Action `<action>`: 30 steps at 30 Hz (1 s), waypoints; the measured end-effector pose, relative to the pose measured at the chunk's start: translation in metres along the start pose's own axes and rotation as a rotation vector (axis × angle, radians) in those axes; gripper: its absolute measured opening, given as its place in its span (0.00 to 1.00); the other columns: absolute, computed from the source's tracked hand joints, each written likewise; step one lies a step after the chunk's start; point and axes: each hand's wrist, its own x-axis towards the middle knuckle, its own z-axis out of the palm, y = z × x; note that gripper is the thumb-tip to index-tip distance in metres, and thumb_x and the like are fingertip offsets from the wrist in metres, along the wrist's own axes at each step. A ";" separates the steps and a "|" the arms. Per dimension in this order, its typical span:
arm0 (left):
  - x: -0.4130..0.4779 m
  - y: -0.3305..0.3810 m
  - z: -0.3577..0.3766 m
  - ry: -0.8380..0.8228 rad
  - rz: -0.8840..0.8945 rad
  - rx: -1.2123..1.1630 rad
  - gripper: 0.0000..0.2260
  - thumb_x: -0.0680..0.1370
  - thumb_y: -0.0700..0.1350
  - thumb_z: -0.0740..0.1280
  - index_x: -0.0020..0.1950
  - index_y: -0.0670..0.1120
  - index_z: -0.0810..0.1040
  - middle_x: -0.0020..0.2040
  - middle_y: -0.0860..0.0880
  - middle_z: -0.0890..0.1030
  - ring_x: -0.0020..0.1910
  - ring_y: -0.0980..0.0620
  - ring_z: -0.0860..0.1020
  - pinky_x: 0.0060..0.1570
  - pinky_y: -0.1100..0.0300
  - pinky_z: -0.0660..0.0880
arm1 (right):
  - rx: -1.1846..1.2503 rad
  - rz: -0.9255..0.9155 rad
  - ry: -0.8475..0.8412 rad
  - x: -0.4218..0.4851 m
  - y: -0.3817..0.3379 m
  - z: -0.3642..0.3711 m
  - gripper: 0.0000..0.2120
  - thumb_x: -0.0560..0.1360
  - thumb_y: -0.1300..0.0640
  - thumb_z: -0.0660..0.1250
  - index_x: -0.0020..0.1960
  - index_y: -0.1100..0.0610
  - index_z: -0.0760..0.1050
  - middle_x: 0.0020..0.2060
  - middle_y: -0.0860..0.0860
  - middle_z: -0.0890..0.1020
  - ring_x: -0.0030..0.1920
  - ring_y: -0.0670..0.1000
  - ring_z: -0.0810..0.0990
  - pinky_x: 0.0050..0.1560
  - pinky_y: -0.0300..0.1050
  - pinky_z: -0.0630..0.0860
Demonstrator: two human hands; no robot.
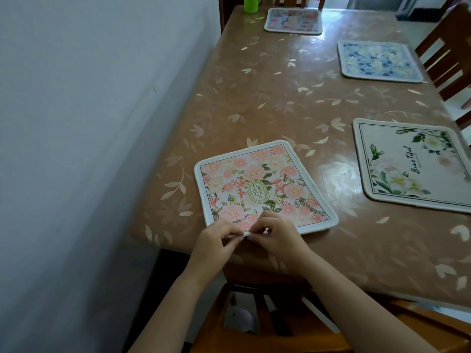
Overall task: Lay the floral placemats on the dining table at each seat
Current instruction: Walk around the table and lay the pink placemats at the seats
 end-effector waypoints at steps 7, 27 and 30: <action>-0.003 -0.009 0.006 0.006 0.085 0.259 0.02 0.74 0.38 0.68 0.43 0.39 0.79 0.40 0.45 0.79 0.41 0.50 0.76 0.41 0.62 0.71 | -0.019 0.030 -0.043 -0.003 0.012 0.007 0.03 0.68 0.61 0.73 0.40 0.57 0.79 0.35 0.44 0.73 0.36 0.41 0.73 0.39 0.28 0.69; -0.007 -0.035 0.012 0.058 -0.050 0.152 0.05 0.71 0.30 0.68 0.41 0.39 0.79 0.39 0.46 0.79 0.40 0.52 0.77 0.44 0.73 0.70 | -0.339 0.111 0.051 -0.025 0.071 -0.048 0.03 0.66 0.66 0.69 0.39 0.61 0.75 0.42 0.54 0.78 0.43 0.53 0.76 0.41 0.47 0.77; 0.000 -0.035 0.010 0.057 -0.031 0.166 0.05 0.71 0.30 0.68 0.41 0.39 0.79 0.40 0.46 0.79 0.41 0.52 0.77 0.45 0.71 0.70 | -0.356 0.116 0.046 -0.024 0.069 -0.053 0.04 0.66 0.65 0.69 0.39 0.61 0.75 0.40 0.52 0.77 0.40 0.51 0.74 0.39 0.45 0.75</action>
